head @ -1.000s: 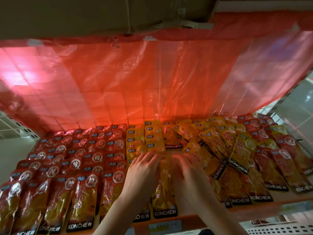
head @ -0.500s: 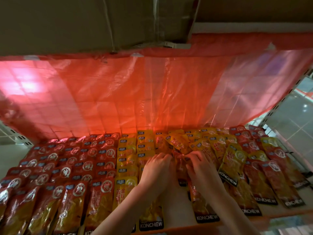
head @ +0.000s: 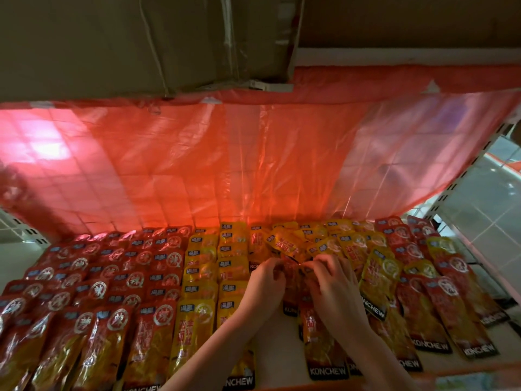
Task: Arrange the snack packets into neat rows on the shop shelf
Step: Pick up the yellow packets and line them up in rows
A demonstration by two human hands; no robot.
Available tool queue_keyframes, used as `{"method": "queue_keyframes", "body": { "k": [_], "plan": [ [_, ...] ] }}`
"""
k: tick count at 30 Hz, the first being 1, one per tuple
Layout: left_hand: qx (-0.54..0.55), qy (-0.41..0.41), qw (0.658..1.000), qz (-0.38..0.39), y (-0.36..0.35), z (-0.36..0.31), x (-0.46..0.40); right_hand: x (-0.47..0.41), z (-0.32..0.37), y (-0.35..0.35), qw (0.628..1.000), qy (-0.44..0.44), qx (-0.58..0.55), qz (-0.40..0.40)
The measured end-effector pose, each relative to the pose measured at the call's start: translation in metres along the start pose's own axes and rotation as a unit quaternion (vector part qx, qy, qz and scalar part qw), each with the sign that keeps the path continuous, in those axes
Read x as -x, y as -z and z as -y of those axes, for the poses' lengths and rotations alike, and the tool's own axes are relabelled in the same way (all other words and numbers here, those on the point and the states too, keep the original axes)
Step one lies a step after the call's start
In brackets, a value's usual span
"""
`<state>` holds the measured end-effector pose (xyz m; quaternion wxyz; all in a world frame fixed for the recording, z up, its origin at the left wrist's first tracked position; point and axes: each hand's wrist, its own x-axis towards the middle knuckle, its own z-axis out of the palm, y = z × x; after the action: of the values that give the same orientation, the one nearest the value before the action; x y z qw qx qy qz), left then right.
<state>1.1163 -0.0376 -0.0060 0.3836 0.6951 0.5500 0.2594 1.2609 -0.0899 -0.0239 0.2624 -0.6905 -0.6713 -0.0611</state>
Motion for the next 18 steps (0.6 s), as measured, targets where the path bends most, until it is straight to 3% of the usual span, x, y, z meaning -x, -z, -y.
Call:
{"method": "queue_keyframes", "body": {
  "k": [10, 18],
  "plan": [
    [0.038, 0.066, 0.997, -0.024, -0.004, -0.016, -0.031, -0.003, 0.000, 0.003, 0.999, 0.011, -0.023, -0.041],
    [0.069, 0.114, 0.991, -0.018, -0.016, -0.017, -0.044, 0.004, -0.011, -0.007, 0.999, 0.019, 0.045, 0.021]
  ]
}}
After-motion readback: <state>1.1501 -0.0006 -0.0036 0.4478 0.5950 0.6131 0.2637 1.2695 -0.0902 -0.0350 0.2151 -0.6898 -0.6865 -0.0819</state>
